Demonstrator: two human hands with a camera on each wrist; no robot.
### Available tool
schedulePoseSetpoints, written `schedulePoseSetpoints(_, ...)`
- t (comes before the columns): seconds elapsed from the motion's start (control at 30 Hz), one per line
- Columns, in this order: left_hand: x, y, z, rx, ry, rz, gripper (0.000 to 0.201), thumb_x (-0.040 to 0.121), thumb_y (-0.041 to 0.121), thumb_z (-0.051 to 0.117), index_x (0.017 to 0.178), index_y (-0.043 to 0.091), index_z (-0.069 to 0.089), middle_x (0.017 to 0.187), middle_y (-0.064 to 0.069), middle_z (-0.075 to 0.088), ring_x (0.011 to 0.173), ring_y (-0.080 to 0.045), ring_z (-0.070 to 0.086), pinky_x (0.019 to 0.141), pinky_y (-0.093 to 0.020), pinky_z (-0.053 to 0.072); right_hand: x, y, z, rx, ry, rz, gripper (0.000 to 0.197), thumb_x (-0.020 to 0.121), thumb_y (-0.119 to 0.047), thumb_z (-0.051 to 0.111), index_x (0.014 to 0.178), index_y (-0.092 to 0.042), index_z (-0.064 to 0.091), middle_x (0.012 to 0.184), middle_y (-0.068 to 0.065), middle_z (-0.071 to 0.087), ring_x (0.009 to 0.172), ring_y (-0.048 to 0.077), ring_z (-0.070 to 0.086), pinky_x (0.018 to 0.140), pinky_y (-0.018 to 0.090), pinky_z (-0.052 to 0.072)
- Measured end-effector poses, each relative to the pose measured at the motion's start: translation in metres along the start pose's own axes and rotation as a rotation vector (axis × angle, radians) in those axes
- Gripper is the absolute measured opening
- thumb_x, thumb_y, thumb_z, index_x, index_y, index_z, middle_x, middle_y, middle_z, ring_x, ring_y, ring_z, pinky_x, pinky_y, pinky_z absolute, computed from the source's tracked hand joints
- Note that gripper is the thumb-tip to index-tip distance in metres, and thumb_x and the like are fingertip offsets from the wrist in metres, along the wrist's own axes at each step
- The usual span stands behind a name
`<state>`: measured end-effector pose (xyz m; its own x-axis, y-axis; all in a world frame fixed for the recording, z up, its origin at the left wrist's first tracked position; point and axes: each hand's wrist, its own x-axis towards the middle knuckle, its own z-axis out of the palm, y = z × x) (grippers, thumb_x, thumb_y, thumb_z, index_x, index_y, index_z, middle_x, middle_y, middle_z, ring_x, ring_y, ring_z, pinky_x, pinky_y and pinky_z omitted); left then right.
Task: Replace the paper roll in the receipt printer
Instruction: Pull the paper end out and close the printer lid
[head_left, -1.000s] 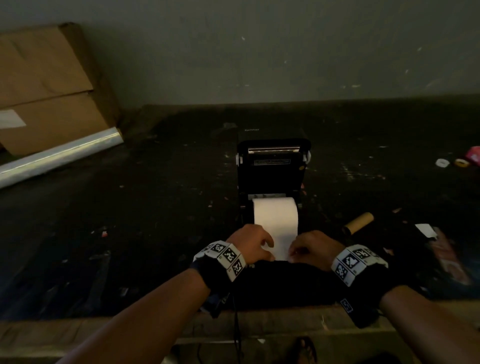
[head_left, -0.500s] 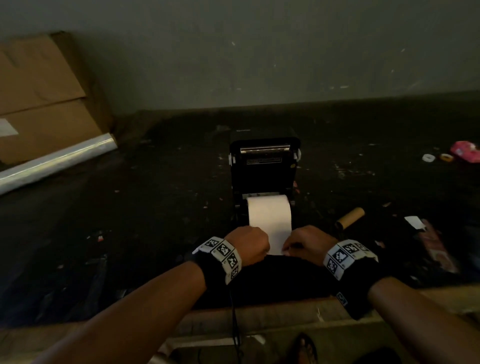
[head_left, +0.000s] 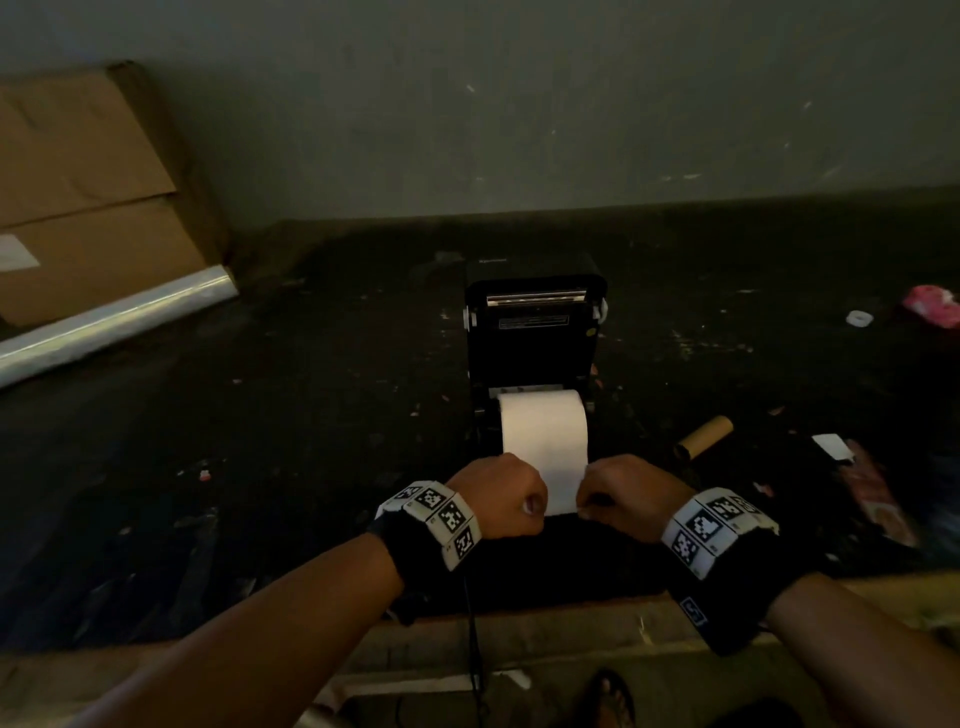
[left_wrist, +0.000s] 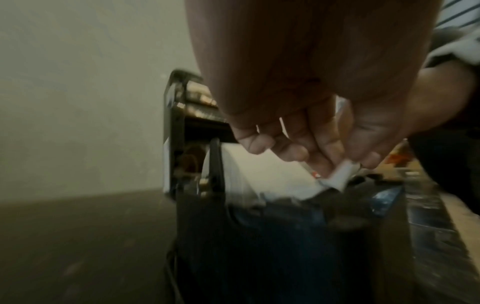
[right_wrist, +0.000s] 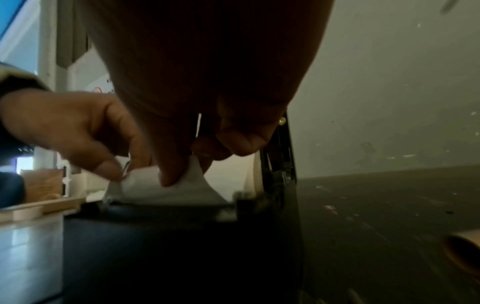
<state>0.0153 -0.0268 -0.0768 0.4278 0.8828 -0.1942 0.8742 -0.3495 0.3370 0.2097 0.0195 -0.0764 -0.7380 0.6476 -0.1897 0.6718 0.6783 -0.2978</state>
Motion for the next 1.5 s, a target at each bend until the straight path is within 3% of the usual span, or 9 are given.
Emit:
schedulePoseSetpoints(0.23, -0.011, 0.002, -0.017, -0.040, -0.119, 0.087, 0.021, 0.083, 0.021, 0.063, 0.096, 0.009, 0.074, 0.102, -0.008, 0.074, 0.091, -0.025, 0.068, 0.085, -0.036, 0.054, -0.015, -0.012, -0.019, 0.067, -0.099, -0.051, 0.024, 0.083, -0.030, 0.062, 0.099, -0.016, 0.072, 0.103, 0.001, 0.070, 0.085, 0.002, 0.053, 0.068, 0.008, 0.034)
schedulePoseSetpoints(0.57, 0.001, 0.007, -0.051, -0.137, -0.339, 0.078, 0.025, 0.082, 0.023, 0.069, 0.100, 0.007, 0.074, 0.103, -0.007, 0.074, 0.063, 0.000, 0.052, 0.058, 0.000, 0.037, -0.008, -0.011, -0.047, 0.241, -0.264, -0.008, 0.022, 0.078, -0.030, 0.069, 0.096, -0.018, 0.074, 0.079, -0.019, 0.063, 0.069, -0.007, 0.056, 0.067, 0.003, 0.040)
schedulePoseSetpoints(0.67, 0.004, 0.004, -0.058, -0.165, -0.376, 0.053, 0.027, 0.081, 0.027, 0.070, 0.101, 0.008, 0.074, 0.105, -0.008, 0.074, 0.070, -0.002, 0.055, 0.074, -0.013, 0.047, -0.004, -0.008, -0.057, 0.314, -0.309, -0.010, 0.009, 0.080, -0.027, 0.069, 0.086, -0.022, 0.073, 0.058, -0.021, 0.064, 0.055, -0.007, 0.057, 0.061, 0.008, 0.042)
schedulePoseSetpoints(0.73, 0.006, -0.001, -0.071, -0.234, -0.371, 0.027, 0.029, 0.081, 0.031, 0.069, 0.099, 0.009, 0.075, 0.099, -0.009, 0.074, 0.077, -0.008, 0.060, 0.084, -0.028, 0.051, 0.000, -0.006, -0.068, 0.353, -0.310, -0.014, 0.013, 0.081, -0.027, 0.067, 0.088, -0.018, 0.074, 0.063, -0.019, 0.066, 0.060, -0.007, 0.059, 0.066, 0.011, 0.045)
schedulePoseSetpoints(0.83, 0.014, -0.018, -0.104, -0.286, -0.204, -0.040, 0.032, 0.084, 0.039, 0.063, 0.103, 0.014, 0.073, 0.089, 0.003, 0.070, 0.074, -0.005, 0.060, 0.081, -0.027, 0.050, 0.009, 0.002, -0.091, 0.405, -0.213, 0.056, 0.023, 0.082, -0.035, 0.063, 0.097, -0.019, 0.072, 0.082, -0.008, 0.069, 0.070, 0.002, 0.060, 0.075, 0.025, 0.050)
schedulePoseSetpoints(0.97, 0.026, -0.047, -0.155, -0.276, 0.490, -0.218, 0.025, 0.087, 0.033, 0.061, 0.105, 0.018, 0.070, 0.097, 0.000, 0.070, 0.085, -0.007, 0.061, 0.077, -0.017, 0.046, 0.029, 0.019, -0.132, 0.378, 0.209, 0.083, 0.005, 0.084, -0.033, 0.061, 0.084, -0.033, 0.067, 0.082, -0.007, 0.069, 0.075, 0.003, 0.064, 0.074, 0.026, 0.049)
schedulePoseSetpoints(1.07, 0.041, -0.070, -0.178, -0.417, 0.797, -0.406, 0.028, 0.085, 0.031, 0.064, 0.108, 0.015, 0.068, 0.097, -0.002, 0.069, 0.090, -0.011, 0.062, 0.077, -0.016, 0.044, 0.053, 0.030, -0.159, 0.385, 0.537, 0.158, 0.017, 0.085, -0.027, 0.060, 0.100, -0.020, 0.066, 0.100, 0.003, 0.068, 0.092, 0.016, 0.063, 0.079, 0.025, 0.047)
schedulePoseSetpoints(1.2, 0.072, -0.085, -0.184, -0.513, 0.682, -0.630, 0.048, 0.085, 0.044, 0.060, 0.120, 0.012, 0.059, 0.111, -0.007, 0.068, 0.106, -0.023, 0.063, 0.099, -0.035, 0.047, 0.097, 0.051, -0.172, 0.396, 0.727, 0.230, 0.034, 0.086, -0.031, 0.059, 0.114, -0.013, 0.060, 0.116, 0.010, 0.060, 0.103, 0.019, 0.057, 0.091, 0.028, 0.042)
schedulePoseSetpoints(1.5, 0.081, -0.078, -0.166, -0.725, 0.463, -0.711, 0.050, 0.088, 0.053, 0.047, 0.123, 0.018, 0.056, 0.123, -0.006, 0.061, 0.110, -0.023, 0.060, 0.094, -0.041, 0.051, 0.120, 0.062, -0.151, 0.718, 0.406, 0.428, 0.056, 0.089, -0.052, 0.041, 0.138, -0.026, 0.038, 0.144, 0.008, 0.043, 0.129, 0.028, 0.042, 0.103, 0.037, 0.033)
